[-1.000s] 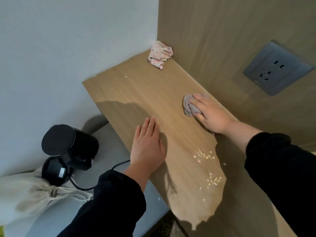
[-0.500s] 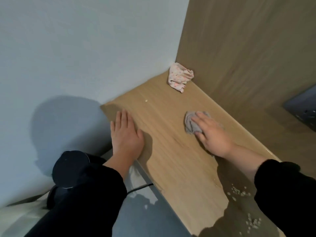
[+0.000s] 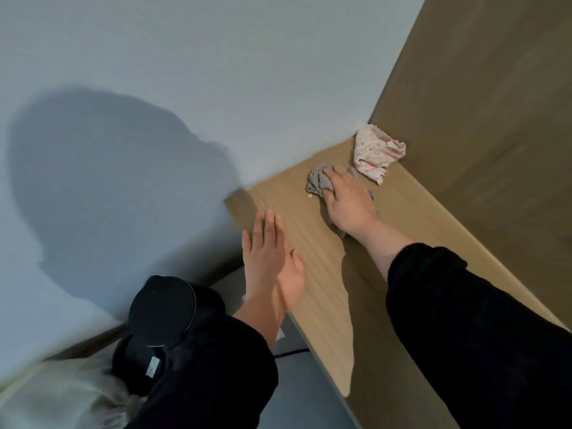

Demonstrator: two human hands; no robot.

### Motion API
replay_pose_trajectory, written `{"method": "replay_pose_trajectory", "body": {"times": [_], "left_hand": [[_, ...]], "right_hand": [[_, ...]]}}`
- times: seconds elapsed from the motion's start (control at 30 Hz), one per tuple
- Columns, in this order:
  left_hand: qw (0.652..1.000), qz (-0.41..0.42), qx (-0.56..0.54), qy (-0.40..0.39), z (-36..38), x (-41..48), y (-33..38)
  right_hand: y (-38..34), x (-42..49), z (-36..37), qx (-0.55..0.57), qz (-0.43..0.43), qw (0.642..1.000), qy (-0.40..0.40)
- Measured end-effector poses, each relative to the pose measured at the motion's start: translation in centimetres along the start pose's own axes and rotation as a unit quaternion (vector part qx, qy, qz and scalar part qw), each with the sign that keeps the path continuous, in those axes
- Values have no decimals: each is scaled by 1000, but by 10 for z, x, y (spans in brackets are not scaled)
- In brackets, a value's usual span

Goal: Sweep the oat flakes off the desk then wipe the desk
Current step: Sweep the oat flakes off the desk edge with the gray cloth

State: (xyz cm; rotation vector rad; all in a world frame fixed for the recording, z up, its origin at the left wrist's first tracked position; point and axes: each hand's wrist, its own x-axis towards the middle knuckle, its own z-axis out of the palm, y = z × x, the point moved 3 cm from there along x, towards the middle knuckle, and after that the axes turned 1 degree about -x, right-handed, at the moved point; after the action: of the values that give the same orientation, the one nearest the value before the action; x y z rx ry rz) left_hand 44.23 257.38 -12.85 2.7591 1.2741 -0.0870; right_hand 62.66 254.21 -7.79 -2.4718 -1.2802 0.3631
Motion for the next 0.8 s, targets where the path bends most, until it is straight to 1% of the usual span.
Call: {"method": "replay_pose_trajectory", "body": {"times": [0.07,0.13,0.17,0.23,0.3,0.37,0.43,0.47,0.53,0.6,0.67,0.73,0.8], "left_hand": [[1000,-10,-15,-8,-16,-6,2],[998,14,-59,-32,-21,-12,8],[996,19,-83,-26,-24,-13,10],[993,20,-119,-1,-27,-15,9],[985,23,-168,13,-26,-18,6],[977,24,-207,41,-27,-19,5],[977,36,-203,51,-31,-22,5],[981,43,-187,37,-31,-22,3],[988,55,-147,15,-30,-16,-8],[992,31,-124,16,-31,-9,-28],[992,0,-126,-1,-32,-2,-47],[992,5,-122,-22,-29,1,-55],[991,20,-133,-23,-28,1,-57]], "right_hand": [[-13,16,6,19,-23,999,-24],[-18,20,9,55,-59,995,-65],[-16,16,9,74,-80,990,-86],[-9,-8,6,106,-123,979,-120],[1,-52,4,121,-169,969,-135],[15,-97,4,118,-205,961,-146],[33,-121,1,99,-218,961,-140],[42,-120,-2,95,-207,966,-126],[55,-98,-9,100,-155,980,-80],[56,-64,-13,83,-85,992,-44],[43,-31,-9,45,-26,998,-29],[17,-6,0,25,-19,999,-27],[-15,8,9,32,-55,997,-42]]}}
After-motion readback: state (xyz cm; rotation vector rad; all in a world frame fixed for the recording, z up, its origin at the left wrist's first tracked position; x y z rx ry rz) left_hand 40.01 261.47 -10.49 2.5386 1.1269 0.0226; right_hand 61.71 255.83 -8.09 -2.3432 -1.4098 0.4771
